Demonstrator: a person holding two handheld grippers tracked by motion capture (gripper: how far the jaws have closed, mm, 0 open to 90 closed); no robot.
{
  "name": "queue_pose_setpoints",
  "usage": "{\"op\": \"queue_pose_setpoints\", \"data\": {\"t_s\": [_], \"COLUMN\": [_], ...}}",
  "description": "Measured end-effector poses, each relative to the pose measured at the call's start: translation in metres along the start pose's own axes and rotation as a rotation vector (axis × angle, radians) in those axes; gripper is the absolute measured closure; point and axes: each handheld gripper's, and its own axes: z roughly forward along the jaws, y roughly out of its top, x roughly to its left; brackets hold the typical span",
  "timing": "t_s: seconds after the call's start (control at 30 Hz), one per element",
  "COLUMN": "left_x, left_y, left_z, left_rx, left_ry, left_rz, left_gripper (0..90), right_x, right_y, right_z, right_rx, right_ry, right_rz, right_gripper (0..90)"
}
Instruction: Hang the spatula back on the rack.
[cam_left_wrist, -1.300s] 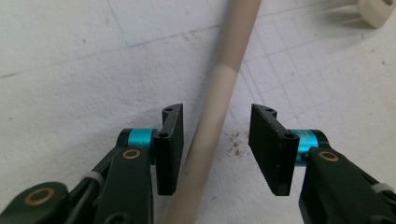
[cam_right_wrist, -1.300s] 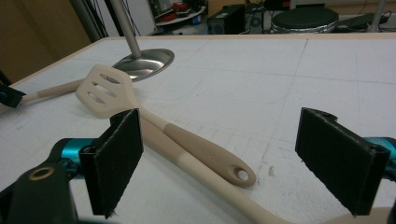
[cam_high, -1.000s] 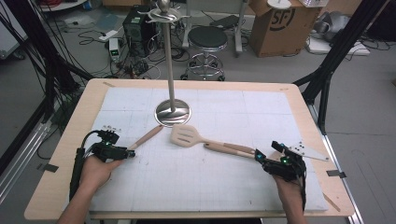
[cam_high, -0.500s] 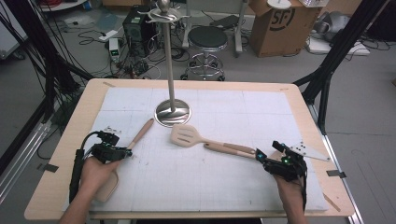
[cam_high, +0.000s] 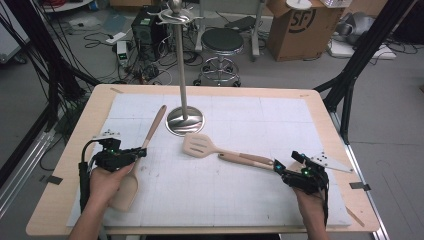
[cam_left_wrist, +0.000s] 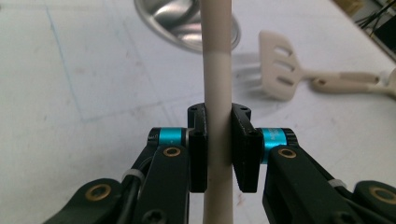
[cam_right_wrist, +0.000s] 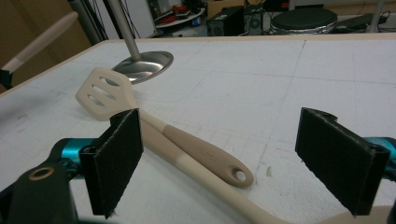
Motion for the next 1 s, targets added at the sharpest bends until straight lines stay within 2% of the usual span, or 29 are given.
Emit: {"op": "queue_pose_setpoints", "data": {"t_s": [0.07, 0.37, 0.53, 0.67, 1.0], "left_x": [-0.002, -0.018, -0.029, -0.035, -0.043], "left_y": [0.004, 0.024, 0.041, 0.053, 0.076], "left_z": [-0.002, -0.011, -0.012, -0.017, -0.027], "left_rx": [-0.035, -0.205, -0.293, -0.373, -0.494], "left_ry": [-0.035, -0.089, -0.121, -0.147, -0.198], "left_rz": [-0.005, -0.010, 0.009, 0.040, 0.065], "left_gripper": [78.5, 78.4, 78.4, 78.4, 78.3], "right_x": [0.000, 0.000, 0.001, -0.001, 0.000], "right_y": [0.000, 0.000, 0.000, 0.001, 0.001], "right_z": [0.000, 0.000, -0.001, -0.002, -0.001], "right_rx": [0.000, -0.001, 0.000, -0.008, -0.008], "right_ry": [0.000, 0.003, 0.003, 0.000, 0.009], "right_rz": [0.005, 0.003, 0.002, 0.009, 0.004], "right_gripper": [14.2, 14.2, 14.2, 14.2, 14.2]}}
